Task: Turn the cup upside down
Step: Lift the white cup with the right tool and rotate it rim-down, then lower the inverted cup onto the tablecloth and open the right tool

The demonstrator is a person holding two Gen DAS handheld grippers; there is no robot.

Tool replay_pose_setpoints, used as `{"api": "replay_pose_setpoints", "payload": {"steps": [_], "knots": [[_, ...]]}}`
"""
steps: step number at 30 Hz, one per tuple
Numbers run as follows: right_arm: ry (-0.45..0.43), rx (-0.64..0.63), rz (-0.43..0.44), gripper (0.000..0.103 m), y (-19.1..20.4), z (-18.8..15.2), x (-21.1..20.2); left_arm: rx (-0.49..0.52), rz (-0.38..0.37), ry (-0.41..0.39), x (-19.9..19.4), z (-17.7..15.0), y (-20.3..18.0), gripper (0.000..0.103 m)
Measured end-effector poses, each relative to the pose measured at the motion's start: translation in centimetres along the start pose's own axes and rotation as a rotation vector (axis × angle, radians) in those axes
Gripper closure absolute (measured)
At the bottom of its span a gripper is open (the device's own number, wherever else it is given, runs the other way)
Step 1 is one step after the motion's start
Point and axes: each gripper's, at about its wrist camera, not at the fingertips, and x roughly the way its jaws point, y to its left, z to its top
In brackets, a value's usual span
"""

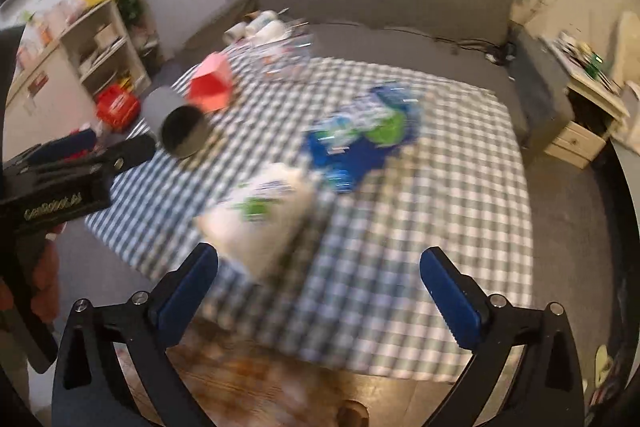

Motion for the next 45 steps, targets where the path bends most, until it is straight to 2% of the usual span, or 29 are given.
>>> {"api": "replay_pose_setpoints", "payload": {"steps": [5,9,15,18,20,22,27,30,33,37,40,45], "knots": [[-0.020,0.054,-0.083,0.001,-4.8,0.4,-0.3,0.082,-0.082,0.126,2.6,1.4,-4.5,0.000],[0.005,0.072,-0.077,0.001,-6.6,0.2,0.8,0.119,-0.111,0.227,5.6,1.8,-6.8,0.000],[0.041,0.083,-0.061,0.001,-7.7,-0.1,3.1,0.098,-0.135,0.338,9.1,0.8,-7.1,0.004],[0.054,0.079,-0.064,0.001,-7.8,-0.5,4.0,0.081,-0.143,0.379,10.3,0.6,-6.9,0.020],[0.062,0.085,-0.068,0.001,-8.0,-0.5,4.5,0.062,-0.165,0.412,10.9,0.5,-6.7,0.040],[0.068,0.091,-0.067,0.001,-8.1,-0.5,4.9,0.050,-0.181,0.427,11.2,0.6,-6.4,0.042],[0.076,0.086,-0.064,0.001,-7.7,-0.4,5.1,0.048,-0.182,0.373,9.1,1.9,-5.7,0.043],[0.071,0.082,-0.063,0.001,-7.3,-0.3,4.8,0.065,-0.164,0.288,7.0,2.8,-5.1,0.043],[0.060,0.080,-0.066,0.001,-7.0,-0.2,4.4,0.071,-0.119,0.170,5.4,3.4,-4.4,0.044],[0.054,0.079,-0.067,0.001,-6.6,-0.2,4.3,0.033,-0.068,0.079,5.7,3.9,-3.0,0.044],[0.064,0.079,-0.067,0.001,-6.3,-0.4,4.6,0.032,-0.046,0.034,6.4,4.2,-2.8,0.044],[0.081,0.074,-0.072,0.001,-5.9,-0.5,5.4,0.039,-0.058,0.021,7.4,5.2,-2.8,0.044]]}}
